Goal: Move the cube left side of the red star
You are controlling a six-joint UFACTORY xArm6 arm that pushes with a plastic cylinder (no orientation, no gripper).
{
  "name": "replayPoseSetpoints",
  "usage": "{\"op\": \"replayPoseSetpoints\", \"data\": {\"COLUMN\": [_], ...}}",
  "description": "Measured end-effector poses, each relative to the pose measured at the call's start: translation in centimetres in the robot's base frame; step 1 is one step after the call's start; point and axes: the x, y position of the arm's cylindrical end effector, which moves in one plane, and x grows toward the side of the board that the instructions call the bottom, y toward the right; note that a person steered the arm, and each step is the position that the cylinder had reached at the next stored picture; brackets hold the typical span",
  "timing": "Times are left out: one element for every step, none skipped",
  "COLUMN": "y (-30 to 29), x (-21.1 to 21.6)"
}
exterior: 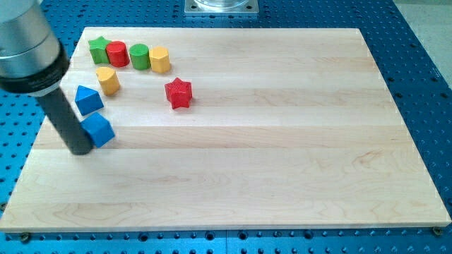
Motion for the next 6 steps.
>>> {"op": "replayPoseSetpoints", "data": {"y": [2.6, 3.5, 3.5, 4.0, 5.6, 6.5], "x": [-0.7, -5.3, -4.8, -5.3, -5.6, -5.8]}}
